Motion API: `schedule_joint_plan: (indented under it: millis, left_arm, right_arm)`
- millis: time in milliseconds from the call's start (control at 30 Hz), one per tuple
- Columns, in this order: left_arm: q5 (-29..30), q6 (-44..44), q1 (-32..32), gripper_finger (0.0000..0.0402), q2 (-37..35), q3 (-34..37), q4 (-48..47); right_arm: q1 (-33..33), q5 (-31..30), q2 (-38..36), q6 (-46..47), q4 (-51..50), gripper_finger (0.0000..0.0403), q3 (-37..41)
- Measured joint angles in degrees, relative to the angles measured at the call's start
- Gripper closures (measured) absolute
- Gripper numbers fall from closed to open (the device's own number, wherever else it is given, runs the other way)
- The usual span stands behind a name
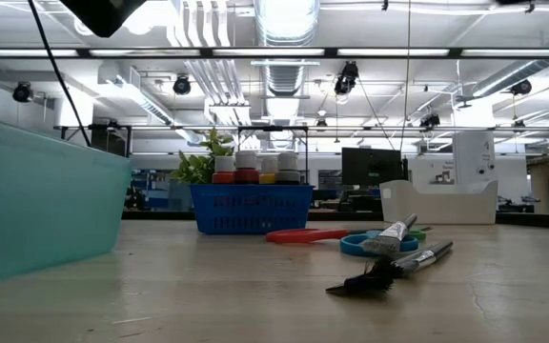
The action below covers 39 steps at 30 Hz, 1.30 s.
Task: Pick & Place Paint Supplies
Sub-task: Put the brow brush into the green bin
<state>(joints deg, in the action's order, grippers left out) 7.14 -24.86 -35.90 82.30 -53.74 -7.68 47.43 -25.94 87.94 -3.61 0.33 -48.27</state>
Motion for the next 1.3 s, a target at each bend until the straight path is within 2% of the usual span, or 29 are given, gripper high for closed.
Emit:
schedule_joint_plan:
  millis: [133,300,433,700,1133,1200,1300]
  left_arm:
    - [0.0,-0.5,0.0,0.027,-0.1,0.0,-0.1]
    - [0.0,-0.6,0.0,0.027,-0.1,0.0,-0.4]
    - [0.0,-0.7,0.0,0.027,-0.1,0.0,-1.5]
    - [0.0,-0.7,0.0,0.027,-0.1,0.0,-1.8]
    - [0.2,-1.1,0.0,0.027,-0.1,0.0,-2.1]
    - [0.2,-1.1,0.0,0.027,-0.1,0.0,-2.1]
    - [0.2,-1.1,0.0,0.027,-0.1,0.0,-2.2]
  right_arm:
    - [-6.3,7.6,2.3,-2.9,0.9,0.0149,0.0]
    - [-12.8,20.8,6.3,-4.0,7.2,0.0149,0.0]
    - [-14.7,24.6,10.6,-4.3,11.2,0.0149,0.0]
    - [-14.9,24.9,20.4,-6.6,14.9,0.0149,-4.5]
    - [-15.8,21.2,29.9,-11.8,7.0,0.015,-16.4]
    - [-16.1,21.3,30.3,-11.8,6.4,0.0156,-17.2]
    - [-16.6,22.0,30.9,-11.9,6.4,0.0187,-17.4]
